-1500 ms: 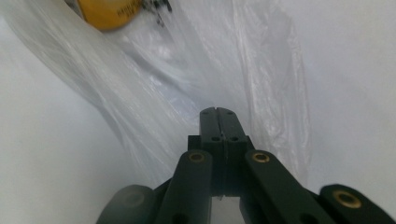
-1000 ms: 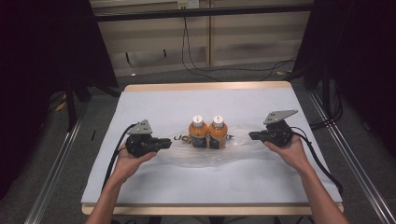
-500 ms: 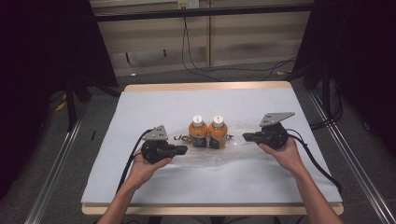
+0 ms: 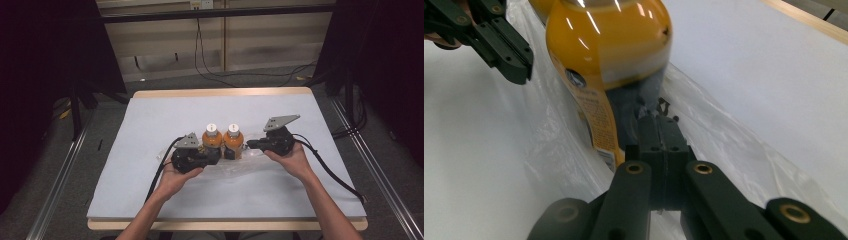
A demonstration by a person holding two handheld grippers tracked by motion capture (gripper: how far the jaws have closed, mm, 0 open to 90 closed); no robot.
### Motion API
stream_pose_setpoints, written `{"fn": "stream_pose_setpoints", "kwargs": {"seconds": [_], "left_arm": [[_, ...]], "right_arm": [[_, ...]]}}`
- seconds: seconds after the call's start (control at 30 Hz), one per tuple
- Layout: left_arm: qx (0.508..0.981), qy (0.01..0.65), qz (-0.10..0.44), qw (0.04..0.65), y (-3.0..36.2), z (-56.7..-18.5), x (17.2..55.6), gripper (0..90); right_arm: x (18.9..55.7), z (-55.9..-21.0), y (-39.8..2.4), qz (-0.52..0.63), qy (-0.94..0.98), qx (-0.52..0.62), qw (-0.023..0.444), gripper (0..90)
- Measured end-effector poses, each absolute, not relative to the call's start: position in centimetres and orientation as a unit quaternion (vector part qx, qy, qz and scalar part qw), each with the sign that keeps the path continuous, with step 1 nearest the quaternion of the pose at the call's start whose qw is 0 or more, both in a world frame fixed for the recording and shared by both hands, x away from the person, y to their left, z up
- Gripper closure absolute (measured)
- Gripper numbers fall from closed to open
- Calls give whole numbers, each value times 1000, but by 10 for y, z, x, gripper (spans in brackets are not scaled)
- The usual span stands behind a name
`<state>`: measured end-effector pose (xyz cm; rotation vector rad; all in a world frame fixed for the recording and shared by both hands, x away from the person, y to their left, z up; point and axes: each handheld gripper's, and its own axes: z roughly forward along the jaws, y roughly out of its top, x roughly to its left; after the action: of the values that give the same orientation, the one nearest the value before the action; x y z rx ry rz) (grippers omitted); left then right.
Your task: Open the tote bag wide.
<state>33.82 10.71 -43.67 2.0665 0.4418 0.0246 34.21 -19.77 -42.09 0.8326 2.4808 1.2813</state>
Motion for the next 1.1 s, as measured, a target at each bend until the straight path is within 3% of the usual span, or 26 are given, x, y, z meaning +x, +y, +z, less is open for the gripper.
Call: {"fn": "stream_pose_setpoints", "kwargs": {"seconds": [0.57,1.1], "left_arm": [[867,176,41,464,81,-451,344,887],[885,181,51,425,77,-471,340,869]], "right_arm": [[386,-413,-172,392,875,267,99,900],[410,-459,-154,367,883,290,43,900]]}}
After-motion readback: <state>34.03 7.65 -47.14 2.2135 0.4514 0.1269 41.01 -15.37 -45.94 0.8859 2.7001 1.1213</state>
